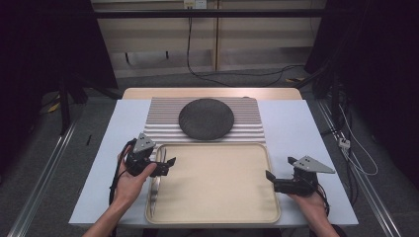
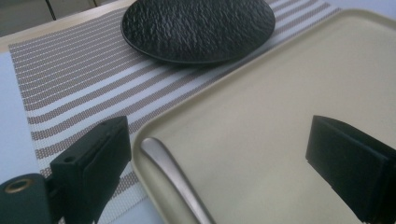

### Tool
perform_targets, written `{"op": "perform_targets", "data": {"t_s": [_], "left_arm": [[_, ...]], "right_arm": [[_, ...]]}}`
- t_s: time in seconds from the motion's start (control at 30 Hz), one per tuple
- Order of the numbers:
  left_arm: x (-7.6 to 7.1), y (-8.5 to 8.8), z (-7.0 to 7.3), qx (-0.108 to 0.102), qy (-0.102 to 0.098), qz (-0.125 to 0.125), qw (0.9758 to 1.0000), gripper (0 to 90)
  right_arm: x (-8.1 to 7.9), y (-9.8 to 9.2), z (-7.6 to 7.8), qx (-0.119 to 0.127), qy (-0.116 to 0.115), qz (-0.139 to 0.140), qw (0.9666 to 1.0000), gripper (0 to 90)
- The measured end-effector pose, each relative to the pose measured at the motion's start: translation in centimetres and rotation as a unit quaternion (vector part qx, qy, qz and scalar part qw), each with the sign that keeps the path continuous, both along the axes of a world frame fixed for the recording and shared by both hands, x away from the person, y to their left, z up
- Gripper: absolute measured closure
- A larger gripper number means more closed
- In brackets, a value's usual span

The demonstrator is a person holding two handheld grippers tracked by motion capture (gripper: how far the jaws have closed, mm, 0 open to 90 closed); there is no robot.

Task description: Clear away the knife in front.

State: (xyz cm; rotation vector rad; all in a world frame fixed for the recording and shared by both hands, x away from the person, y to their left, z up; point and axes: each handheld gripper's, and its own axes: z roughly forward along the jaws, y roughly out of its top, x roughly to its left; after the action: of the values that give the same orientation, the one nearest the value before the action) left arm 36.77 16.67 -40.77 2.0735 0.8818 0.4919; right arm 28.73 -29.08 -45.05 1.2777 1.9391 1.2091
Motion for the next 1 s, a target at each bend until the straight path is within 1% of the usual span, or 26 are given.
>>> {"op": "perform_targets", "data": {"t_s": [0.03, 0.07, 0.13, 0.37, 0.43, 0.5, 0.53, 0.57, 0.6, 0.63, 0.67, 0.73, 0.8, 0.83, 0.87, 0.93, 1.0], "left_arm": [[-0.2, 0.1, 0.0, 0.003, -0.001, 0.002, 1.0, 6.5], [-0.4, 0.2, 0.0, 0.0, -0.001, 0.002, 1.0, 6.6], [-0.7, 0.6, -0.1, -0.006, 0.006, 0.006, 0.9999, 6.6], [-1.3, 2.3, -0.5, -0.007, 0.007, 0.033, 0.9994, 6.6], [-1.5, 2.7, -0.4, -0.008, 0.009, 0.038, 0.9992, 6.9], [-1.9, 2.8, -0.2, 0.002, 0.005, 0.045, 0.999, 6.9], [-2.1, 3.0, -0.1, -0.001, 0.002, 0.047, 0.9989, 6.9], [-2.2, 3.2, -0.1, -0.011, 0.005, 0.048, 0.9988, 6.9], [-2.4, 3.4, -0.1, -0.015, 0.006, 0.051, 0.9986, 6.8], [-2.5, 3.5, -0.2, -0.01, 0.003, 0.057, 0.9983, 6.7], [-2.6, 3.6, -0.4, -0.012, 0.003, 0.06, 0.9981, 6.7], [-2.7, 3.9, -0.9, -0.014, 0.009, 0.057, 0.9982, 6.7], [-2.7, 4.1, -1.3, -0.007, 0.012, 0.059, 0.9982, 6.7], [-2.7, 4.3, -1.4, -0.008, 0.014, 0.062, 0.9979, 6.7], [-2.8, 4.5, -1.5, -0.005, 0.013, 0.063, 0.9979, 6.7], [-3.0, 4.8, -1.8, -0.009, 0.011, 0.074, 0.9972, 6.7], [-3.3, 4.9, -2.1, -0.008, 0.009, 0.077, 0.997, 6.7]], "right_arm": [[0.0, 0.0, 0.0, 0.0, 0.0, 0.0, 1.0, 3.5], [0.0, 0.0, 0.0, 0.0, 0.0, 0.0, 1.0, 3.5], [-0.1, 0.0, 0.0, 0.0, -0.001, -0.001, 1.0, 3.5], [-0.2, 0.0, 0.0, 0.001, 0.0, -0.003, 1.0, 3.5], [-0.3, -0.1, 0.0, 0.001, 0.0, -0.004, 1.0, 3.5], [-0.3, -0.1, 0.0, 0.002, 0.001, -0.005, 1.0, 3.5], [-0.4, -0.2, 0.0, 0.001, 0.0, -0.006, 1.0, 3.5], [-0.4, -0.2, 0.0, 0.001, 0.0, -0.007, 1.0, 3.5], [-0.5, -0.2, 0.0, 0.002, 0.001, -0.008, 1.0, 3.5], [-0.5, -0.2, 0.0, 0.001, 0.0, -0.008, 1.0, 3.5], [-0.5, -0.2, 0.0, 0.001, 0.001, -0.008, 1.0, 3.5], [-0.6, -0.3, 0.0, 0.001, 0.0, -0.009, 1.0, 3.5], [-0.6, -0.3, 0.0, 0.001, 0.0, -0.01, 1.0, 3.5], [-0.6, -0.3, 0.0, 0.002, 0.001, -0.011, 0.9999, 3.5], [-0.7, -0.3, 0.0, 0.002, 0.001, -0.01, 0.9999, 3.5], [-0.7, -0.3, 0.0, 0.001, 0.001, -0.01, 0.9999, 3.5], [-0.7, -0.4, 0.0, 0.001, 0.0, -0.011, 0.9999, 3.5]]}}
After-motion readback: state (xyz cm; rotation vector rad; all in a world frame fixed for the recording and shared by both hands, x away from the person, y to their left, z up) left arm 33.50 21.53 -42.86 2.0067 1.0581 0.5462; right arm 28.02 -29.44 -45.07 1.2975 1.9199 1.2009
